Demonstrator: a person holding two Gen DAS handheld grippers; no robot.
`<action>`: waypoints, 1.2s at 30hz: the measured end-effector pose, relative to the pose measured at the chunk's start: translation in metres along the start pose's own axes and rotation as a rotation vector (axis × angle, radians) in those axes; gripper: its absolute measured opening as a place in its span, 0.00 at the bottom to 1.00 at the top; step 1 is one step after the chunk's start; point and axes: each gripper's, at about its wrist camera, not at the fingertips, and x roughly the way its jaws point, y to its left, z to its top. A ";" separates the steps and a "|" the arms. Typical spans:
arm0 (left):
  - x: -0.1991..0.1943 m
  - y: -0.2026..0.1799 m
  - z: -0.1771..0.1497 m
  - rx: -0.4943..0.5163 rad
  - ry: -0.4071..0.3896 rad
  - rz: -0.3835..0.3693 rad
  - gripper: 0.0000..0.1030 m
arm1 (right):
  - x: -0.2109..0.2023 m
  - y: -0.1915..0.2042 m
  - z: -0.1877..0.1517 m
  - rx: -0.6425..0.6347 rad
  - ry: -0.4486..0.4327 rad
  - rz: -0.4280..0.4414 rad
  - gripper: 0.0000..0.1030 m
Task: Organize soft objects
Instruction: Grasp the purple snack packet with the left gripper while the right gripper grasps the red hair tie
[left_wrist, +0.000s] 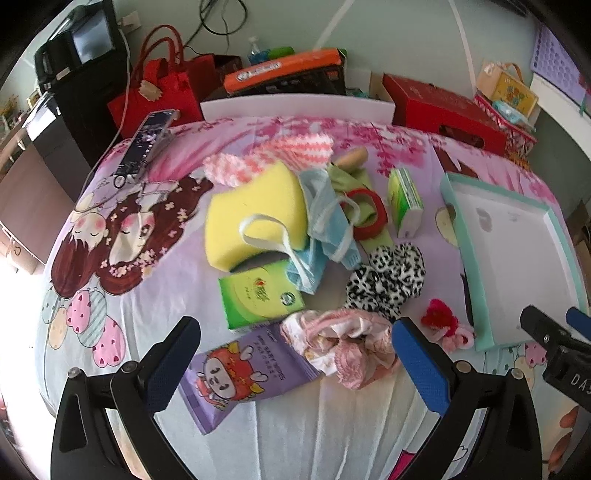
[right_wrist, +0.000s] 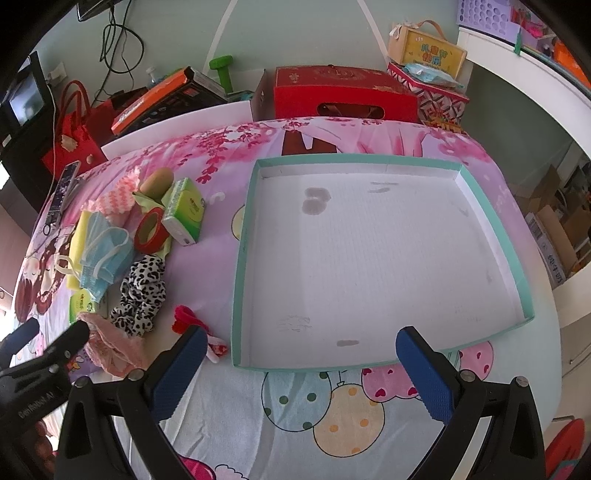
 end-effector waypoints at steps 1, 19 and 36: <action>-0.001 0.002 0.001 -0.006 -0.005 0.001 1.00 | -0.001 0.001 0.000 -0.002 -0.004 0.000 1.00; -0.011 0.071 0.000 -0.161 0.004 0.045 1.00 | -0.011 0.043 0.002 -0.116 -0.036 0.144 1.00; 0.037 0.086 -0.029 -0.203 0.205 -0.088 0.87 | 0.024 0.082 -0.011 -0.190 0.062 0.204 0.71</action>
